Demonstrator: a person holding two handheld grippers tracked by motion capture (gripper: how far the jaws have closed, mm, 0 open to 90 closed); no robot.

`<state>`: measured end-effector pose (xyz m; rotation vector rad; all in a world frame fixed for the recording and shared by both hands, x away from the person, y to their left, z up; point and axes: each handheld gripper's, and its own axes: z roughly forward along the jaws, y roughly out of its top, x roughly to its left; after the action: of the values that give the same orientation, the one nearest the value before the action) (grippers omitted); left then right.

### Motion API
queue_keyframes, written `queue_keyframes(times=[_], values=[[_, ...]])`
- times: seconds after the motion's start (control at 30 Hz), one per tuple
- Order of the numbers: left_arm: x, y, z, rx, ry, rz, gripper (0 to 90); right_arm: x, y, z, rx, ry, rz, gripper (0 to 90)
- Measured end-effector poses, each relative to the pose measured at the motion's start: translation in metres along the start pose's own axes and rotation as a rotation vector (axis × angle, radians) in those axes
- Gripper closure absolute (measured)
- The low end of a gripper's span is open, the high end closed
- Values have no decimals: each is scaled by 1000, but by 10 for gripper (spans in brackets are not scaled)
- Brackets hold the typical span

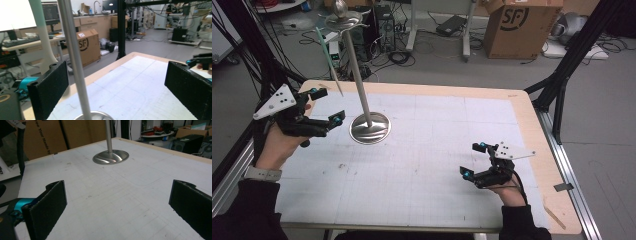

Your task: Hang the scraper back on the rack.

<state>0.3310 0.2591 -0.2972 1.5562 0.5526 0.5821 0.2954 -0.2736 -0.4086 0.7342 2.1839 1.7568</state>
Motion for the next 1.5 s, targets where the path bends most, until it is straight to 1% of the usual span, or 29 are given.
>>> queue_keyframes(times=[0.07, 0.1, 0.2, 0.23, 0.33, 0.47, 0.6, 0.73, 0.8, 0.93, 1.0, 1.1, 1.17, 1.23, 1.33, 1.43, 1.5], values=[[-1, -4, 1, 7, -16, -27, 19, 0, 0, 0, -1, -1, 2, 6], [-2, -6, 1, 7, -26, -38, 17, 0, 0, -1, 0, 0, 4, 6], [-5, -15, 2, 5, -68, -99, 16, 0, 0, 0, 2, 1, 3, 6], [-7, -18, 2, 9, -73, -106, 17, 0, 0, 0, 5, 0, 5, 6], [-12, -26, 3, 20, -76, -96, 17, 1, 0, 0, 4, 0, 4, 6], [-18, -38, 3, 36, -65, -86, 17, 0, 0, 0, 4, -2, 4, 6], [-23, -50, 2, 42, -68, -101, 17, 0, 0, -1, 3, -3, 5, 6], [-28, -62, 3, 74, -65, -116, 17, 0, 0, -1, 1, -2, 6, 6], [-31, -68, 2, 71, -73, -130, 17, 0, 0, -1, 1, -2, 4, 6], [-35, -79, 0, 64, -73, -146, 16, 0, 0, -2, 1, -1, 6, 6], [-37, -84, -1, 86, -62, -143, 17, 0, 0, -2, 1, -2, 5, 6], [-41, -92, -2, 86, -26, -116, 17, 0, 0, -2, 1, -2, 5, 6], [-44, -99, -2, 120, 5, -102, 17, 0, 0, -2, -2, -4, 0, 6], [-46, -106, -3, 119, 4, -111, 17, 0, 0, -2, 1, -5, 3, 6], [-47, -113, -7, 118, 31, -119, 17, 0, 0, -2, 6, -4, 5, 6], [-47, -117, -12, 101, 52, -123, 17, 0, -1, -2, 8, -5, 5, 6], [-48, -120, -16, 89, 50, -131, 17, 0, -1, -2, 8, -6, 5, 6]])
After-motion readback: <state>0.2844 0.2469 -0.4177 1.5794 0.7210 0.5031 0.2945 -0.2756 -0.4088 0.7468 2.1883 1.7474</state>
